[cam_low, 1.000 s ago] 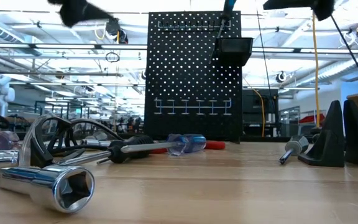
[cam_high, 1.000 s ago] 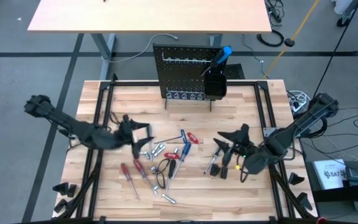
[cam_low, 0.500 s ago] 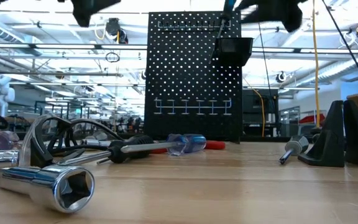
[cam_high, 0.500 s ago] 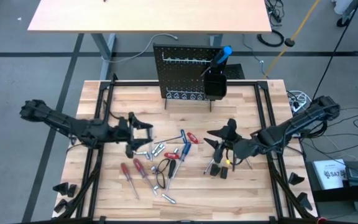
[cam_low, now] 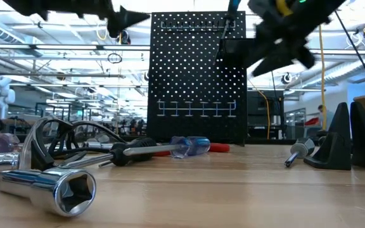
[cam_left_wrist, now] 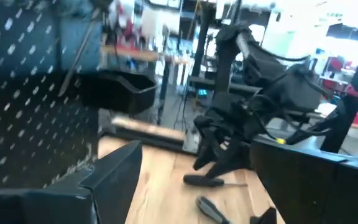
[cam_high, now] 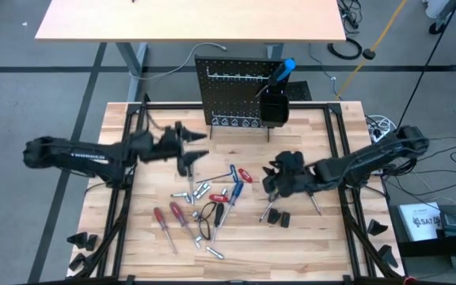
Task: Hang tools onto peg board
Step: Hang the blue screwdriver onto the peg board
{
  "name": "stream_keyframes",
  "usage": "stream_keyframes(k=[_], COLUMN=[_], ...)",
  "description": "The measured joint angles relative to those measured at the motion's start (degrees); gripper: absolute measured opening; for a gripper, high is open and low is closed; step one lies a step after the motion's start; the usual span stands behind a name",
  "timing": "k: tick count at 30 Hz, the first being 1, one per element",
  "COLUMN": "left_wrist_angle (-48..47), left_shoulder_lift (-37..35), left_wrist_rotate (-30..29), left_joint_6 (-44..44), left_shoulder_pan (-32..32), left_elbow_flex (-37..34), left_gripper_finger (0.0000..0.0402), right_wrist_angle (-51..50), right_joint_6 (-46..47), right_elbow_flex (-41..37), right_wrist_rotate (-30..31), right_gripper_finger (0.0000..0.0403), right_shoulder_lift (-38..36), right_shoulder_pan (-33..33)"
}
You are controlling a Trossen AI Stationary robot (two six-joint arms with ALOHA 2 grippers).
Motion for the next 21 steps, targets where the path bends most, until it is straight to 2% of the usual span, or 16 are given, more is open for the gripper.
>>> stream_keyframes(k=[2, 4, 7, 10, 12, 14, 17, 21], left_wrist_angle=[-3.2, -5.4, -9.3, -16.6, -21.4, -25.0, -26.4, -26.3], left_shoulder_lift=[0.1, 0.1, -0.9, -4.7, -9.1, -14.2, -20.7, -23.9], left_wrist_rotate=[6.4, 9.5, 9.9, 4.1, -2.7, -6.6, -8.0, -8.0], left_joint_6=[-2.4, -4.8, -5.7, -6.4, -6.1, -5.8, -6.1, -6.1], left_shoulder_pan=[4.4, 6.5, 6.1, 4.5, 3.4, 2.7, 1.6, -1.2], left_elbow_flex=[0.6, 0.5, -0.7, -1.1, -1.2, -1.2, -1.2, -2.8], left_gripper_finger=[0.0305, 0.0305, 0.0305, 0.0305, 0.0305, 0.0305, 0.0306, 0.0306], right_wrist_angle=[7.3, 15.7, 26.2, 30.9, 30.0, 27.1, 25.6, 25.9], right_joint_6=[-6.4, -13.9, -23.7, -27.3, -27.5, -27.6, -27.8, -28.0], right_elbow_flex=[0.0, 0.0, 0.0, 0.1, 0.1, 0.1, 0.1, 0.1], right_wrist_rotate=[-4.4, -9.6, -17.7, -22.2, -23.1, -22.9, -22.1, -17.4], right_gripper_finger=[0.0155, 0.0155, 0.0155, 0.0155, 0.0155, 0.0155, 0.0155, 0.0155], right_shoulder_lift=[1.9, 3.8, 5.6, 5.9, 5.6, 4.9, 4.3, 4.4], right_shoulder_pan=[-2.3, -4.1, -5.8, -6.4, -6.2, -5.4, -4.7, -4.8])
